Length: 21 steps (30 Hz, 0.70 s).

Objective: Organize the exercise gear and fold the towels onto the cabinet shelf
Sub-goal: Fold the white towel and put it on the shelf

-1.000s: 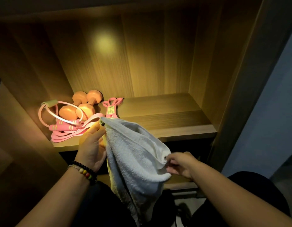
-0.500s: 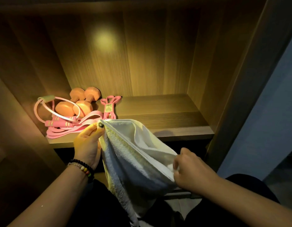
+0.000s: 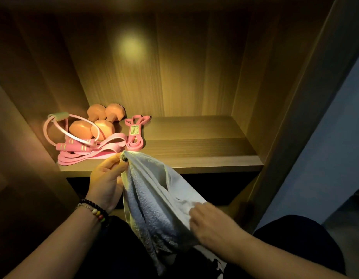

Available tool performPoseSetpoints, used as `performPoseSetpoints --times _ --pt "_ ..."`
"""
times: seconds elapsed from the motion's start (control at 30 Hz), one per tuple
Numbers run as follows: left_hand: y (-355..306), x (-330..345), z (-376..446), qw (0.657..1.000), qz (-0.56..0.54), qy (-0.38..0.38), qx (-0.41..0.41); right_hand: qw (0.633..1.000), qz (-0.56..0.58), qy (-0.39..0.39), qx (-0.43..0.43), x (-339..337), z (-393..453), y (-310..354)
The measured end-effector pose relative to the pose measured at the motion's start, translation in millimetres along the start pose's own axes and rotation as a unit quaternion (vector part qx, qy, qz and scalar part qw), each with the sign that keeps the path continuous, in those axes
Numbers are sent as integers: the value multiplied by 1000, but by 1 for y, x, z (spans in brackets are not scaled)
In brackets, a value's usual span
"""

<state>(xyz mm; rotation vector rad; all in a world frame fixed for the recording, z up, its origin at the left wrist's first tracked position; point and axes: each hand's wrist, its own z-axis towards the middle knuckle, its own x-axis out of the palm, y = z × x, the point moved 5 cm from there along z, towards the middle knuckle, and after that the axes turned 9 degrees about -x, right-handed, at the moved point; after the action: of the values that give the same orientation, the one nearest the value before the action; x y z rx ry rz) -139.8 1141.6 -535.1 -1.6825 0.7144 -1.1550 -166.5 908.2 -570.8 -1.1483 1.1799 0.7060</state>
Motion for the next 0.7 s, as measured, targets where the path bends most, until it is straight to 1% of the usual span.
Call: performPoseSetpoints --times 0.03,0.1,0.13,0.17,0.2,0.23,0.3,0.37,0.4,0.47,0.6,0.67,0.7 --pt "0 0 0 1000 6 2 1 999 13 -20 -38 11 -1 10" --pt "2 1 -1 1000 7 7 3 995 4 1 -100 30 -1 21" --pt "2 1 -1 1000 3 7 4 992 -20 52 -113 42 -1 20" --pt "1 -1 -1 1000 0 4 5 988 -33 83 -126 47 1 18" --pt "1 -3 1 1000 -2 0 6 985 -41 128 -108 51 -1 10" --pt "-1 -5 3 1000 6 -4 9 984 -45 147 -86 52 -3 1" --pt "-4 -8 6 999 29 -11 14 984 -9 175 -28 51 -9 -20" --pt "-5 -10 10 999 50 -18 12 984 37 164 52 35 -18 -51" --pt "-7 -11 12 998 59 -22 12 979 72 171 88 26 -22 -67" --pt "-12 -13 16 997 66 -32 8 973 94 175 118 3 -27 -97" --pt "-29 -14 25 996 82 -42 5 986 -14 146 84 -37 -29 -138" --pt "-37 -10 29 996 72 -50 16 994 -59 71 53 -59 -25 -159" --pt "-43 -7 28 996 64 -59 19 996 -73 17 36 -74 -25 -171"
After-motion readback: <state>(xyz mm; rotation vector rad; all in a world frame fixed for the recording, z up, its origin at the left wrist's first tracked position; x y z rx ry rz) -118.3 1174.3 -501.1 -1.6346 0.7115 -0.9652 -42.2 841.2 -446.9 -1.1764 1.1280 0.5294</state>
